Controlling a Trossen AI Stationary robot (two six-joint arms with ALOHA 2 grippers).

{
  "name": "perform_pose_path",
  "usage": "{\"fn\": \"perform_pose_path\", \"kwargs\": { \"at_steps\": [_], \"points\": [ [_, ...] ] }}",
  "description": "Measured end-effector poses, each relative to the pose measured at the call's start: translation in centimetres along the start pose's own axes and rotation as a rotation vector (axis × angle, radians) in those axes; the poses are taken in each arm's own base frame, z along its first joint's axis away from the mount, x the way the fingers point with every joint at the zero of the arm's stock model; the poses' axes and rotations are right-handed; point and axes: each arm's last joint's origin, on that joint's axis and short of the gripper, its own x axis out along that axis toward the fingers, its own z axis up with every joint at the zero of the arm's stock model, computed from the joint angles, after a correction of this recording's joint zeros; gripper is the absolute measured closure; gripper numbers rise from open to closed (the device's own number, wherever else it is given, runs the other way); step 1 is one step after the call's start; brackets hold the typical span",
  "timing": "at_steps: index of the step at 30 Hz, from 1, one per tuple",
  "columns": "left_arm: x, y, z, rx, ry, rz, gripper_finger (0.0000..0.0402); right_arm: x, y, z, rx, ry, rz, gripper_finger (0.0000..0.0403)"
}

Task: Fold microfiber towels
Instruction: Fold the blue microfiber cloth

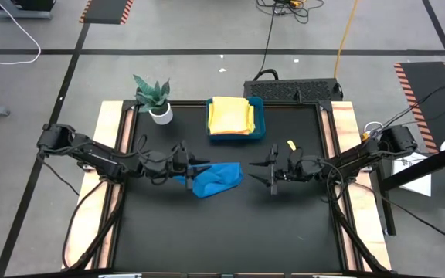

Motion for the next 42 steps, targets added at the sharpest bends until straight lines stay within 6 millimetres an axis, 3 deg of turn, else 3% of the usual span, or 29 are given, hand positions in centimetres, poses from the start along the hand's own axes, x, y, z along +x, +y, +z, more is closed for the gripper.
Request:
{"fn": "perform_pose_path", "kwargs": {
  "at_steps": [6,15,20,26,31,37,42],
  "points": [
    [0.0,-0.1,0.0,0.001,-0.002,-0.002,0.0309,0.0,0.1,0.0,0.012,0.004,0.002,0.0232],
    [-0.1,-0.3,0.3,0.008,-0.031,-0.012,0.0309,0.2,-0.6,-1.3,0.095,0.164,0.021,0.0232],
    [-0.1,-0.2,0.3,0.012,-0.032,-0.001,0.0309,1.0,-0.2,-1.3,0.049,0.258,0.029,0.0232],
    [-0.1,-0.2,0.2,0.004,-0.023,-0.002,0.0309,3.9,1.2,-1.7,-0.035,0.355,0.073,0.0232],
    [-0.1,-0.4,0.2,-0.010,-0.022,-0.010,0.0309,7.0,1.7,-3.0,-0.084,0.427,0.094,0.0232],
    [-0.1,-0.5,0.1,-0.005,-0.015,-0.014,0.0309,10.3,1.4,-5.1,-0.145,0.479,0.075,0.0232],
    [-0.1,-0.5,-0.1,0.003,0.006,-0.011,0.0309,11.7,0.1,-7.2,-0.153,0.536,0.036,0.0232]
  ]
}}
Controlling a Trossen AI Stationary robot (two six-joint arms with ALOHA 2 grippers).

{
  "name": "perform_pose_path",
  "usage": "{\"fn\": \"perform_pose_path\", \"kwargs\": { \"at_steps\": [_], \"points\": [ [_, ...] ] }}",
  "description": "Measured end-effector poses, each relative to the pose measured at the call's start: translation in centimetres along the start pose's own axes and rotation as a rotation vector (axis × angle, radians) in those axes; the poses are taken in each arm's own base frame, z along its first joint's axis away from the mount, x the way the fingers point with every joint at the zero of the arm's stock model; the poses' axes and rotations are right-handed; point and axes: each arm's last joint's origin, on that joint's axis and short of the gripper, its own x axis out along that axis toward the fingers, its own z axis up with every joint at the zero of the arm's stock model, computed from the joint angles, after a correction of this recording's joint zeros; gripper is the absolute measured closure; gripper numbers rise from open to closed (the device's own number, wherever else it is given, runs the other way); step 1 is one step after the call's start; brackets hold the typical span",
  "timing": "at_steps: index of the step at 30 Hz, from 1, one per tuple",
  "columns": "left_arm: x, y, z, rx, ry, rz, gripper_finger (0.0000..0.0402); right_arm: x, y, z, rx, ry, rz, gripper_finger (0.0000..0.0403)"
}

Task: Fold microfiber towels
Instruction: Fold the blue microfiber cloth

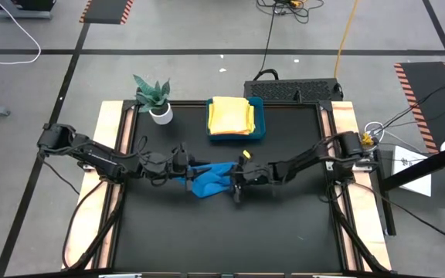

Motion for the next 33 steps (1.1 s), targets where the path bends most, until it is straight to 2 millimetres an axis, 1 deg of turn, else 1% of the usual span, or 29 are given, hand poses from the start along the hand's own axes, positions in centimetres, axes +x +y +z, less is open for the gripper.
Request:
{"fn": "perform_pose_path", "kwargs": {
  "at_steps": [2,7,10,13,17,18,19,24,29,33],
  "points": [
    [0.0,0.0,-0.1,0.002,0.005,0.001,0.0309,0.7,-0.6,-0.6,0.021,0.022,-0.016,0.0232],
    [0.0,0.0,-0.2,0.007,0.023,0.003,0.0309,1.3,-1.5,-1.4,0.070,0.046,-0.040,0.0232],
    [0.0,0.0,-0.2,0.007,0.024,0.003,0.0309,1.6,-1.7,-1.7,0.080,0.037,-0.002,0.0243],
    [0.0,0.0,-0.2,0.006,0.022,0.003,0.0309,1.7,-1.6,-1.8,0.080,0.033,0.002,0.0281],
    [0.0,0.0,-0.2,0.000,0.022,0.003,0.0309,1.6,-1.7,-1.6,0.070,0.031,0.003,0.0366],
    [0.0,0.0,-0.2,0.000,0.022,0.003,0.0309,1.5,-1.7,-1.4,0.070,0.025,0.003,0.0384],
    [0.0,0.0,-0.2,-0.001,0.023,0.002,0.0309,1.4,-1.7,-1.2,0.071,0.018,0.003,0.0392],
    [0.0,0.0,-0.3,-0.015,0.034,0.003,0.0309,1.3,-1.5,-0.8,0.085,-0.013,0.009,0.0383],
    [0.0,0.0,-0.4,-0.007,0.041,0.004,0.0309,1.3,-1.2,-0.9,0.073,-0.013,0.017,0.0398],
    [-0.1,-0.2,-0.5,-0.011,0.044,-0.005,0.0309,1.3,-1.3,-0.8,0.073,-0.023,0.013,0.0398]
  ]
}}
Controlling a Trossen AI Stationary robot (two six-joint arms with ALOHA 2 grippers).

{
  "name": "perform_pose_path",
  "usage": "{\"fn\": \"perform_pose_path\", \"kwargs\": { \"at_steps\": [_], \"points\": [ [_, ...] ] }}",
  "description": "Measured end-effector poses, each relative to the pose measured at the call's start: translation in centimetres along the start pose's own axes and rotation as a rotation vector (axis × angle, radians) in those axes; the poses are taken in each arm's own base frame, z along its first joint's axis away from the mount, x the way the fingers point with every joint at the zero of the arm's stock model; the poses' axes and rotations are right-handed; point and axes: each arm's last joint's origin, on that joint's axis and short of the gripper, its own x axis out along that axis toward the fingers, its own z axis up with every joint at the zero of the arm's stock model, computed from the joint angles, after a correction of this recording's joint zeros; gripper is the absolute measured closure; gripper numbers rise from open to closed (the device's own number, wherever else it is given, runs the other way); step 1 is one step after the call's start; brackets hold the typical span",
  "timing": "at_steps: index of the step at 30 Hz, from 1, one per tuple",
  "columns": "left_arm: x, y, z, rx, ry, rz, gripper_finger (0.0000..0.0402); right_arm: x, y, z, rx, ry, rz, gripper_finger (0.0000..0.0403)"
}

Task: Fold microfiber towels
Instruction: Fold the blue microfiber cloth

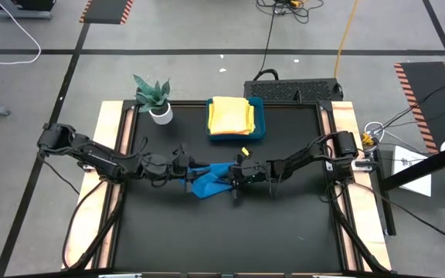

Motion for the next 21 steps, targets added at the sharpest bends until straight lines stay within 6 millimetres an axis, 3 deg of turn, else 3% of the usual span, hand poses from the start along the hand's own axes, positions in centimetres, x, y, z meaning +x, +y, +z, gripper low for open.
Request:
{"fn": "perform_pose_path", "kwargs": {
  "at_steps": [16,21],
  "points": [
    [-0.1,-0.4,-0.1,0.016,0.007,-0.022,0.0309,-0.1,0.3,0.6,0.043,-0.060,0.056,0.0401],
    [-0.1,-0.4,-0.2,0.051,0.010,-0.024,0.0309,-1.3,0.2,2.5,0.053,-0.113,0.033,0.0401]
  ]
}}
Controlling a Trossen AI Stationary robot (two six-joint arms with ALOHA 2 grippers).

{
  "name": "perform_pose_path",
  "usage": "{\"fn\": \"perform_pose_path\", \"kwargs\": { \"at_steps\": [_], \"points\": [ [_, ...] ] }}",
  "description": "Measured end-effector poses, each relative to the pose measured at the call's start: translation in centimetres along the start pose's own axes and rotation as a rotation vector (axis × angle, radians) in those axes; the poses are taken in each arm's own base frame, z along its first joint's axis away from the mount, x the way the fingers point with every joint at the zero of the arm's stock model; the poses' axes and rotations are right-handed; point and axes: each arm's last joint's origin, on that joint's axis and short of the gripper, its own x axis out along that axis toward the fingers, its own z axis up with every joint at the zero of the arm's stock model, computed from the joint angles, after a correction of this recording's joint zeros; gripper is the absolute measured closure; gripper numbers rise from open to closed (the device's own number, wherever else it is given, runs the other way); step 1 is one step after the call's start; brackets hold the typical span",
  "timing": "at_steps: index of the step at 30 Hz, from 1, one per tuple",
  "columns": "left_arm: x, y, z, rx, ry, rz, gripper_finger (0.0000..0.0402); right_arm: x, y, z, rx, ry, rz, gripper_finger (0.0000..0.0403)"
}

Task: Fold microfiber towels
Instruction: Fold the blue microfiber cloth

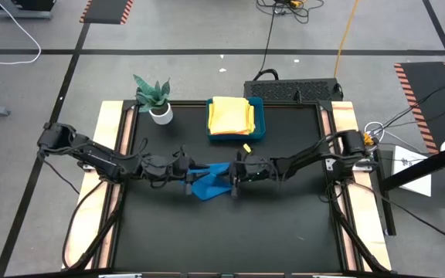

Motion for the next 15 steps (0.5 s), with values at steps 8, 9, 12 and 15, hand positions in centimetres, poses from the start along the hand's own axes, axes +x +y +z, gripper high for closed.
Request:
{"fn": "perform_pose_path", "kwargs": {
  "at_steps": [8,9,12,15],
  "points": [
    [-0.4,-1.6,0.6,0.132,-0.057,-0.007,0.0309,-2.8,0.1,4.8,0.004,-0.159,-0.044,0.0401],
    [-0.5,-1.8,0.7,0.142,-0.061,-0.003,0.0309,-3.1,0.1,5.2,0.003,-0.167,-0.045,0.0401],
    [-0.6,-2.3,0.8,0.167,-0.064,-0.005,0.0309,-3.6,0.1,5.7,-0.009,-0.182,-0.067,0.0401],
    [-0.8,-3.0,1.1,0.208,-0.072,-0.026,0.0309,-3.8,-0.1,6.1,-0.010,-0.193,-0.074,0.0401]
  ]
}}
